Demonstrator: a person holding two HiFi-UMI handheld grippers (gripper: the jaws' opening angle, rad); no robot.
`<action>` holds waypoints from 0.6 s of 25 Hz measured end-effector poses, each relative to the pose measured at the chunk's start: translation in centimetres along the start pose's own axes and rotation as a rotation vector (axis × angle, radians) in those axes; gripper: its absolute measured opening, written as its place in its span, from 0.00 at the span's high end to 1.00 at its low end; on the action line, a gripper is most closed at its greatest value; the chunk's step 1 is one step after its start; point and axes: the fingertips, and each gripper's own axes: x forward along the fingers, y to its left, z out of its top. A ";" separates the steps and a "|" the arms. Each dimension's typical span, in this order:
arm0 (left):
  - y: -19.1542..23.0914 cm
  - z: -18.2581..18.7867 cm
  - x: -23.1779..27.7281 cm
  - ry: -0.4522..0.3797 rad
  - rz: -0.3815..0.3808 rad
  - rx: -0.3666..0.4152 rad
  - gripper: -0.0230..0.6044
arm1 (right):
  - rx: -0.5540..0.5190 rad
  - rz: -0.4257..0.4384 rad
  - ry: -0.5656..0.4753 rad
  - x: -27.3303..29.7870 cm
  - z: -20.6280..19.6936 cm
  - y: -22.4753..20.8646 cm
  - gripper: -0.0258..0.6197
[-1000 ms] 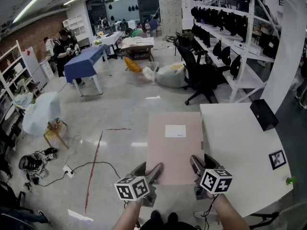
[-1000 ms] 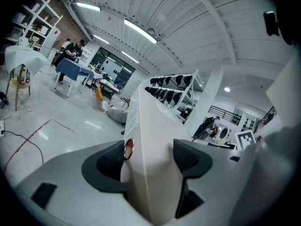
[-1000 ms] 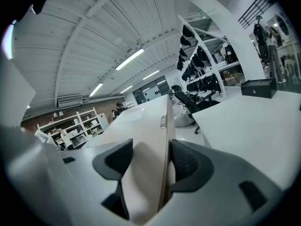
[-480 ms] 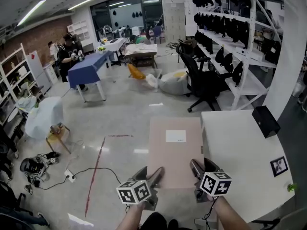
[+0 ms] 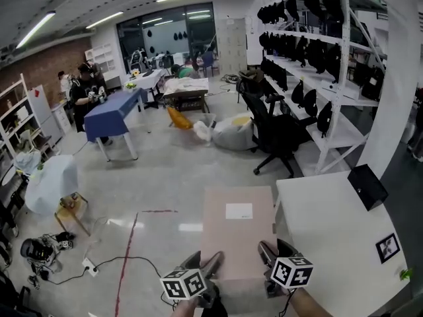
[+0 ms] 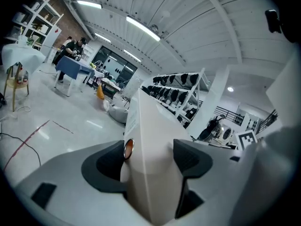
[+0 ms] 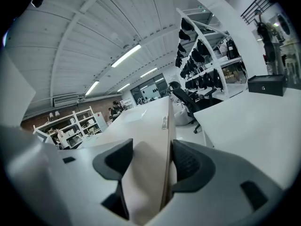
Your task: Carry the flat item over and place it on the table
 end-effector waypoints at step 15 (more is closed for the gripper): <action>9.8 13.8 13.5 0.063 -0.091 0.044 0.48 | 0.045 -0.112 -0.044 17.5 8.2 0.1 0.57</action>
